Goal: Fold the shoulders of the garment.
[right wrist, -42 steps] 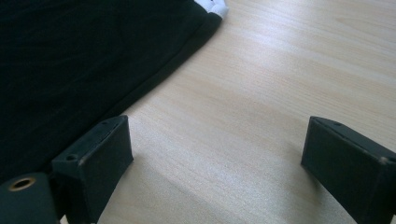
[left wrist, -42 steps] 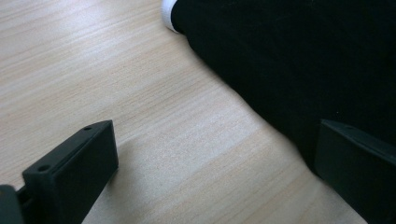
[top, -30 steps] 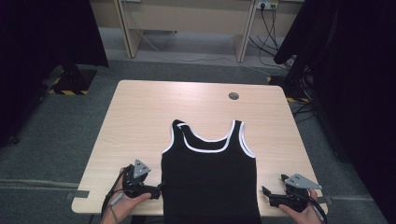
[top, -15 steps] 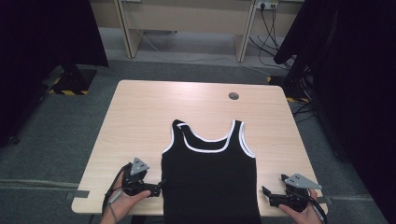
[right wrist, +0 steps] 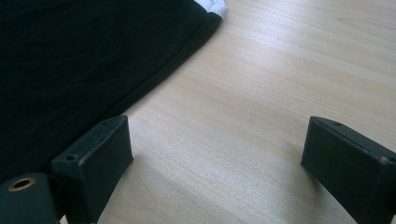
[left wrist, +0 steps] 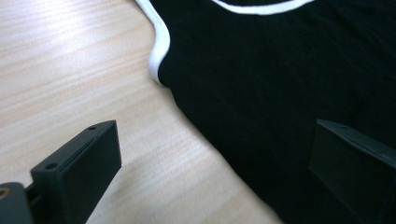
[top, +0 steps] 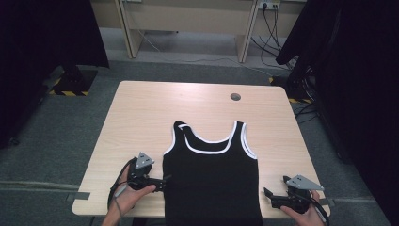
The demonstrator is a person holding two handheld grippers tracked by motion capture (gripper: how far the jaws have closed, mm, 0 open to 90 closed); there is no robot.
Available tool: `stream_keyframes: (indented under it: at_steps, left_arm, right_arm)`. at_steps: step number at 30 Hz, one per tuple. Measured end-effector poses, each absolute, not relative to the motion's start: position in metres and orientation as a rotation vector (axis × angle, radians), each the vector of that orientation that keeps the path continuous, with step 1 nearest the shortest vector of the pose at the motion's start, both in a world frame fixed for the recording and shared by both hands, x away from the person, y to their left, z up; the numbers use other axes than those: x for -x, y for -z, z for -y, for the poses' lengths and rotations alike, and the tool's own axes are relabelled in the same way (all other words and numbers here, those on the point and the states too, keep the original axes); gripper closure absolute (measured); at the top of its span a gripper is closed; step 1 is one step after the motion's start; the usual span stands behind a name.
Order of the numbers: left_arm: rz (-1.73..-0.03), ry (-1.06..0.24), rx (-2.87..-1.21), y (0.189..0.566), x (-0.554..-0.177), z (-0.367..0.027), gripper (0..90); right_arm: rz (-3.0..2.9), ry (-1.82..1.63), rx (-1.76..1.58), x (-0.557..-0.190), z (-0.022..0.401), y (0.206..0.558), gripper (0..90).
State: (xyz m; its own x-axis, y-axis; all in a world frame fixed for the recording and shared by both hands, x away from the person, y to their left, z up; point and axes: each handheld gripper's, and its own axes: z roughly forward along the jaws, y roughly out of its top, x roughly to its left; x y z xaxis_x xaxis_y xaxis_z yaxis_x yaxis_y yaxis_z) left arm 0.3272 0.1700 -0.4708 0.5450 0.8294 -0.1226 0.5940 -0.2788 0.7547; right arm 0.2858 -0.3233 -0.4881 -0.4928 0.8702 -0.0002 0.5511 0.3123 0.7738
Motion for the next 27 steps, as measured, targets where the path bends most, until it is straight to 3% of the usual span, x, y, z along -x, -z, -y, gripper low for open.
stream_keyframes:
  at_steps: [27]
  left_arm:
    - [-1.161, -0.375, -1.992, 0.458, -0.389, -0.142, 2.2]
  right_arm:
    - [-2.167, -1.028, -1.256, -0.286, 0.324, 0.488, 9.0]
